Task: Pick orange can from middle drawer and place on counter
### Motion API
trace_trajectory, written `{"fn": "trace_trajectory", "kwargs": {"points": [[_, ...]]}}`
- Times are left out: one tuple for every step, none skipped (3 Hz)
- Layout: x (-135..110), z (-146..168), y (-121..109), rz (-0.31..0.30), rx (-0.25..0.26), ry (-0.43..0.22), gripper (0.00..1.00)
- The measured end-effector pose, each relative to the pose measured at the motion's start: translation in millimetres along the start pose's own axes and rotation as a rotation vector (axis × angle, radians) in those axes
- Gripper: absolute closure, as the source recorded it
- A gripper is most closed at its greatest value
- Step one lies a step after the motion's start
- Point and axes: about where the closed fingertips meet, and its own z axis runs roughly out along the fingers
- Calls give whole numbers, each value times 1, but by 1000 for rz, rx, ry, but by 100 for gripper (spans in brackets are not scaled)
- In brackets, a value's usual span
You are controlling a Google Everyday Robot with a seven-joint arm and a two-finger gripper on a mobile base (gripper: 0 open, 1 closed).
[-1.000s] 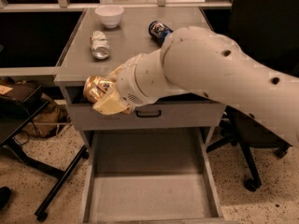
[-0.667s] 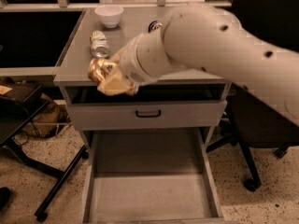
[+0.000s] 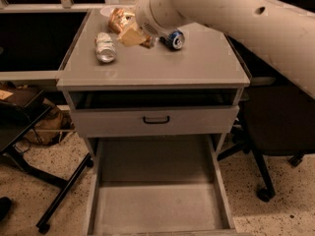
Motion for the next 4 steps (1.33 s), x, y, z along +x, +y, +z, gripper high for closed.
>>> {"fn": "trace_trajectory", "kwargs": {"points": [[18, 18, -33, 34, 43, 38, 100], [54, 38, -39, 96, 22, 91, 100], [86, 54, -27, 157, -23, 121, 100], [111, 77, -4, 208, -88, 130, 100]]}}
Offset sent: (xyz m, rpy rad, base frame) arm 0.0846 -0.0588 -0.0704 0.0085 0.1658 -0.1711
